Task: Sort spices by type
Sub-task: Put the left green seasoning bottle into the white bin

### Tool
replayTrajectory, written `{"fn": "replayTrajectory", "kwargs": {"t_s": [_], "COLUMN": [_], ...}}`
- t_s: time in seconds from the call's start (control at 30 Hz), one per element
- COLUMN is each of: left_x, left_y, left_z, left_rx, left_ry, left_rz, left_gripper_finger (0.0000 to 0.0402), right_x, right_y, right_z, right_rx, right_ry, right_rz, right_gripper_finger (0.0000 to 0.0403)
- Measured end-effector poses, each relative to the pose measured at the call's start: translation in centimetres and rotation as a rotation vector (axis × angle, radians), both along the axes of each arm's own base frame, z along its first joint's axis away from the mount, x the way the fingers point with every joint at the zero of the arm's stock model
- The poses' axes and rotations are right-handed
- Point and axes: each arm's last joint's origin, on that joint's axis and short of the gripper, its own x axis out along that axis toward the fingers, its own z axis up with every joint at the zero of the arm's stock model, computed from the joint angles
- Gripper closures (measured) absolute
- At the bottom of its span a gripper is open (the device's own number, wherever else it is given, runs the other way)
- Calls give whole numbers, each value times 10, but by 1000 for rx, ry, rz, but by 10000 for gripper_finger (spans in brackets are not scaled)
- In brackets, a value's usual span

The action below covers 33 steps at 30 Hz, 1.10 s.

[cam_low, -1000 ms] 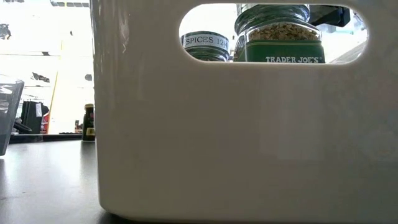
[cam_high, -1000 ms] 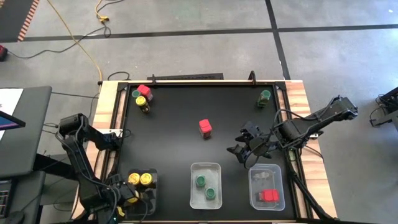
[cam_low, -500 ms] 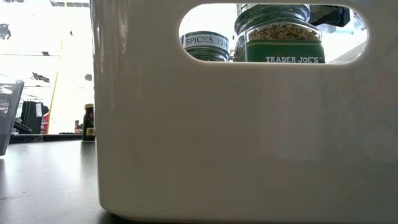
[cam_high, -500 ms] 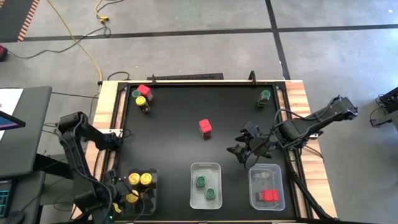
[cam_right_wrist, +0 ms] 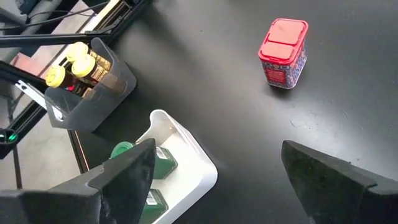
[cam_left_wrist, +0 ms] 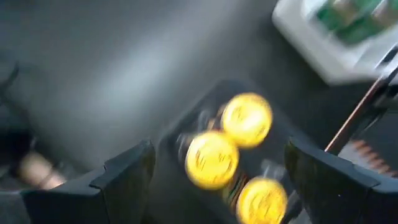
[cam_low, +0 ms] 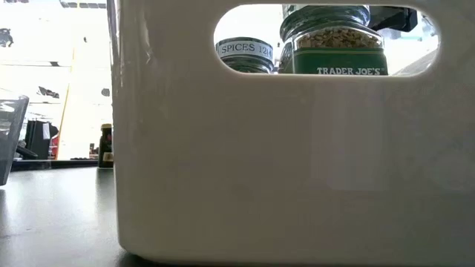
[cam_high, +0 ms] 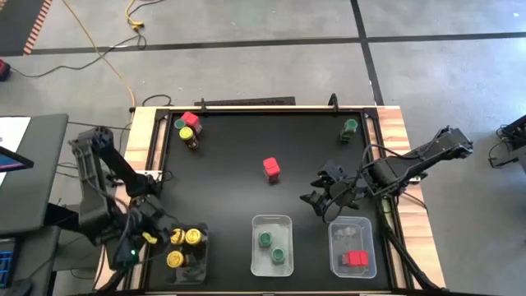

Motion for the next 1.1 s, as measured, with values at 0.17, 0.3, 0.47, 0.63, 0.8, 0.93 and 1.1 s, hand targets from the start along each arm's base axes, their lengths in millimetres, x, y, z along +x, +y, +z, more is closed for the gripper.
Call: {"fn": "replayTrajectory", "kwargs": {"t_s": [0.17,0.3,0.47,0.63,0.8,0.93,1.1], "left_x": [9,22,44,60,74,83,89], "left_y": [21,42,65,91,111,131,167], "left_z": [10,11,11,11,12,12,11], "left_rx": [117,205,258,268,266,275,283], "left_ry": [-149,-134,-97,-74,-74,-65,38], "left_rz": [24,120,228,399,504,574,658], "left_gripper_finger": [61,61,61,61,61,61,61], "right_x": [0,0,0,4,4,3,2], "right_y": [-1,-3,-15,-37,-50,-55,-69], "right_z": [0,-1,-4,-6,-8,-17,-42], "right_rx": [-16,-63,-101,-202,-270,-318,-285], "right_ry": [6,22,79,139,206,262,320], "right_rz": [8,41,9,10,64,132,147], "right_gripper_finger": [29,29,29,29,29,29,29]}}
